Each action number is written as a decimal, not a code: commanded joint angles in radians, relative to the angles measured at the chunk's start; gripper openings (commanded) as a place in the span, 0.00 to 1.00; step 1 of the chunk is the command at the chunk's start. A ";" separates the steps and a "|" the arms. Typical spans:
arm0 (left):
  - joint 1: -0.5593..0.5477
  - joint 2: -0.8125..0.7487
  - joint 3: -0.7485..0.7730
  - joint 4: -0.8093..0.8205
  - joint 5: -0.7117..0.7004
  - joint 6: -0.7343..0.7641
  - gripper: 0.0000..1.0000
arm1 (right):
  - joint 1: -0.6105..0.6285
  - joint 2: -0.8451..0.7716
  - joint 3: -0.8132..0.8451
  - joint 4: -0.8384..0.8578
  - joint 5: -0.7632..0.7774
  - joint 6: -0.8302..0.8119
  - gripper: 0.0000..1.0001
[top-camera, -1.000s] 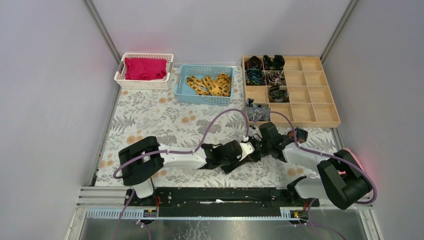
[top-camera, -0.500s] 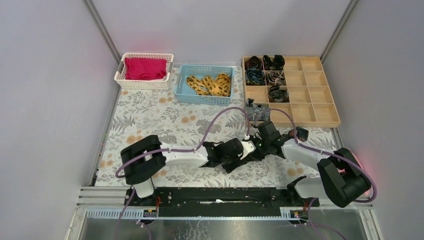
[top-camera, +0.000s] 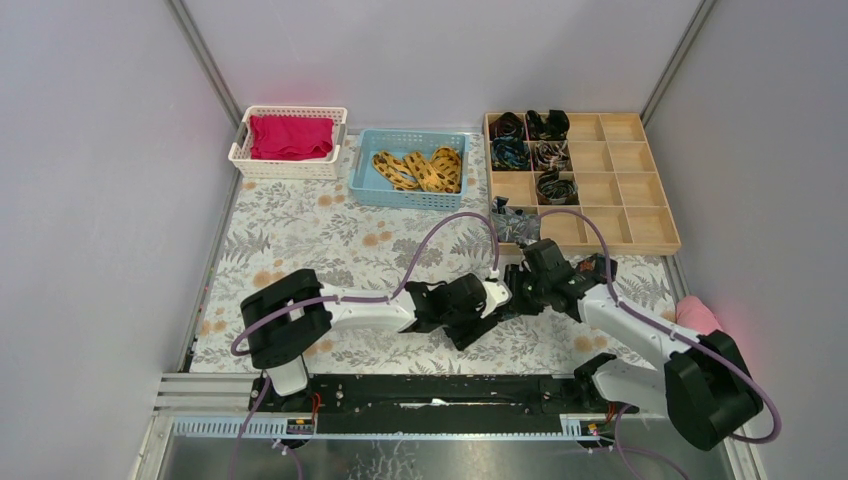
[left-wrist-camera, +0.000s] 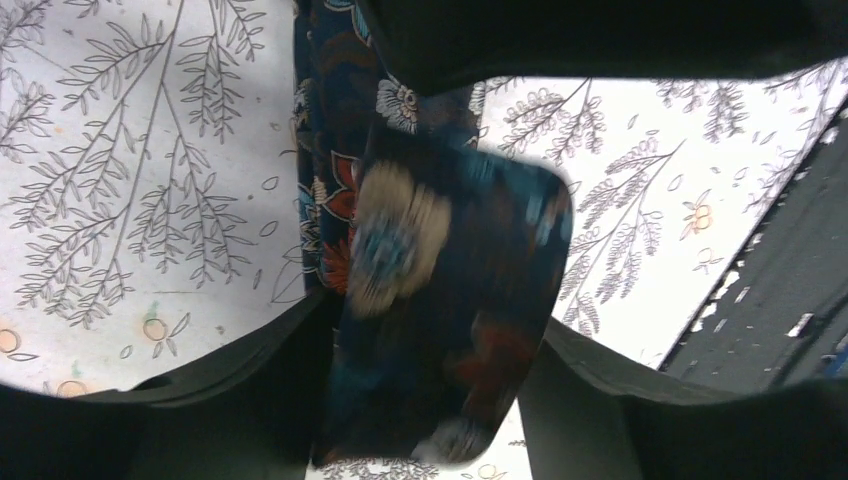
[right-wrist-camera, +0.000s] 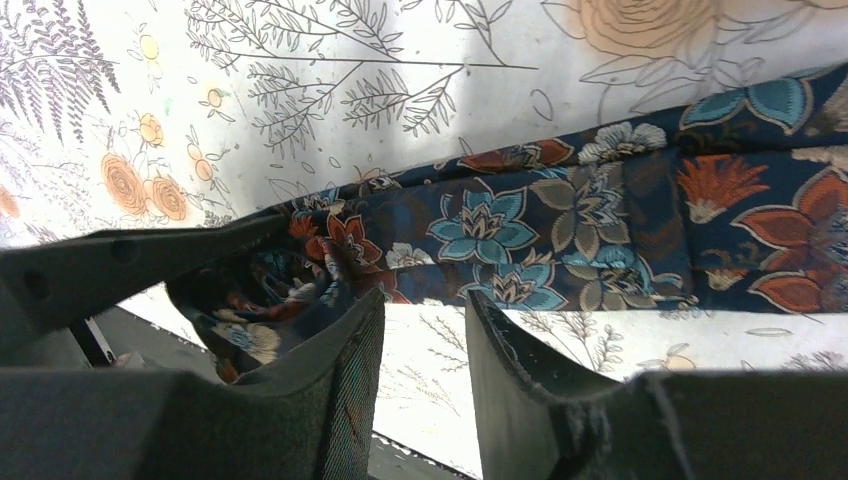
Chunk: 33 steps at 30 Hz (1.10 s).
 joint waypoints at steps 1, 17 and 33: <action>0.012 0.011 0.033 -0.021 0.043 -0.021 0.75 | 0.000 -0.069 0.038 -0.068 0.066 -0.037 0.42; 0.040 -0.015 0.078 0.014 0.065 -0.021 0.87 | -0.001 -0.266 0.038 -0.139 0.140 -0.022 0.46; 0.076 -0.616 0.018 0.020 -0.004 -0.083 0.97 | 0.302 -0.265 0.222 -0.307 0.531 0.031 0.52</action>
